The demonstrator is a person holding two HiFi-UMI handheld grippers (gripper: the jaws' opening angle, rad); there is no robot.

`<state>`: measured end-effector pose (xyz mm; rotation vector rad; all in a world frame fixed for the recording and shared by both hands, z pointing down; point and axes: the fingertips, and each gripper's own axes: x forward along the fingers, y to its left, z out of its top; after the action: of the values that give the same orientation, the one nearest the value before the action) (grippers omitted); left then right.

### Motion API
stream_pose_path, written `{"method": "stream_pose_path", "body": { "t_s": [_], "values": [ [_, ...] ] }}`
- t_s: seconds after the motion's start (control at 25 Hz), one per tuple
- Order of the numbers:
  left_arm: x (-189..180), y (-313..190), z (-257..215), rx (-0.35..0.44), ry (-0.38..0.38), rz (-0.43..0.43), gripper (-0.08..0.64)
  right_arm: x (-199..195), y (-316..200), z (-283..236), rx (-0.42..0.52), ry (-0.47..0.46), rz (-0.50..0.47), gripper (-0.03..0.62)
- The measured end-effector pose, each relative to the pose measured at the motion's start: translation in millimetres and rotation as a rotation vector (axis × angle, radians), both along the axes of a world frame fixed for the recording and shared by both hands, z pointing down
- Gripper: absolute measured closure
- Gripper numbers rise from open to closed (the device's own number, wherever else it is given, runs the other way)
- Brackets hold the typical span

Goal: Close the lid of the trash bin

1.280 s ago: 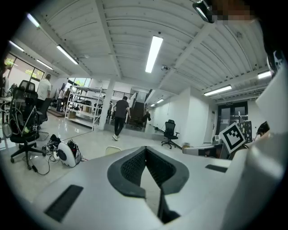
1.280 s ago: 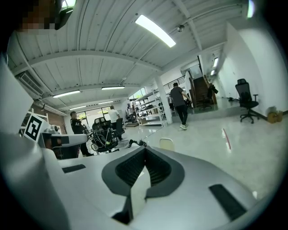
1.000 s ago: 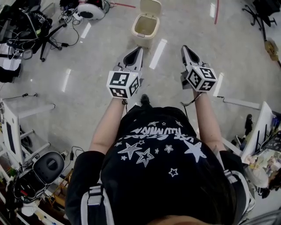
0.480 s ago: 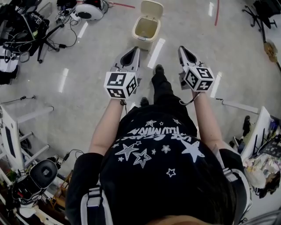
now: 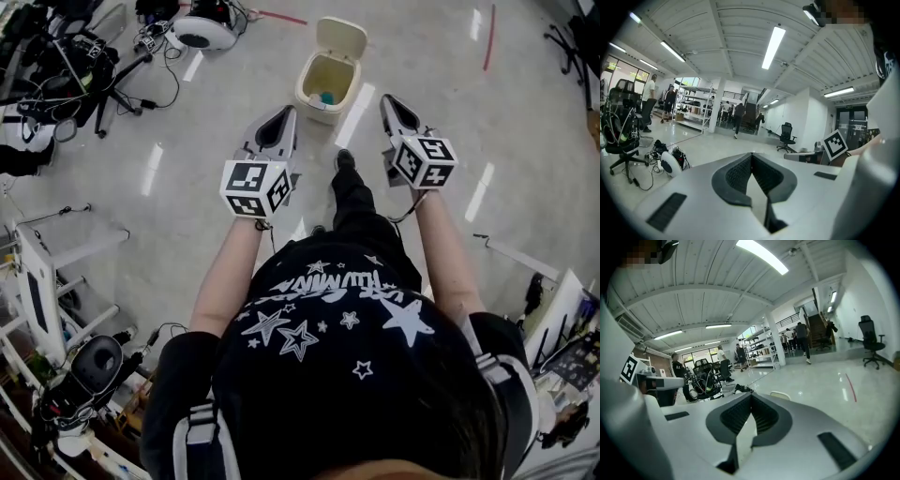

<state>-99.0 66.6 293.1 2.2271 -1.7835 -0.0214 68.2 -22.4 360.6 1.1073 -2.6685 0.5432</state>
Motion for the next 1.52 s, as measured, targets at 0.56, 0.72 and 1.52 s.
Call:
{"method": "stream_pose_path", "body": {
  "t_s": [0.56,0.72,1.52],
  "values": [
    [14.2,-155.1,29.6,-0.126,-0.015,0.006,0.549,-3.0,-167.7,24.6,-0.072,0.008,-0.016,0.597],
    [12.0,-202.1,43.3,-0.158,-0.014,-0.019,0.549,-6.3,-211.6,40.2,-0.107,0.007,-0.034,0.597],
    [-10.0,-309.1,83.8,-0.224,-0.008,0.022,0.549,-35.0,-296.9,104.2,-0.286,-0.017,0.048,0.597]
  ]
}}
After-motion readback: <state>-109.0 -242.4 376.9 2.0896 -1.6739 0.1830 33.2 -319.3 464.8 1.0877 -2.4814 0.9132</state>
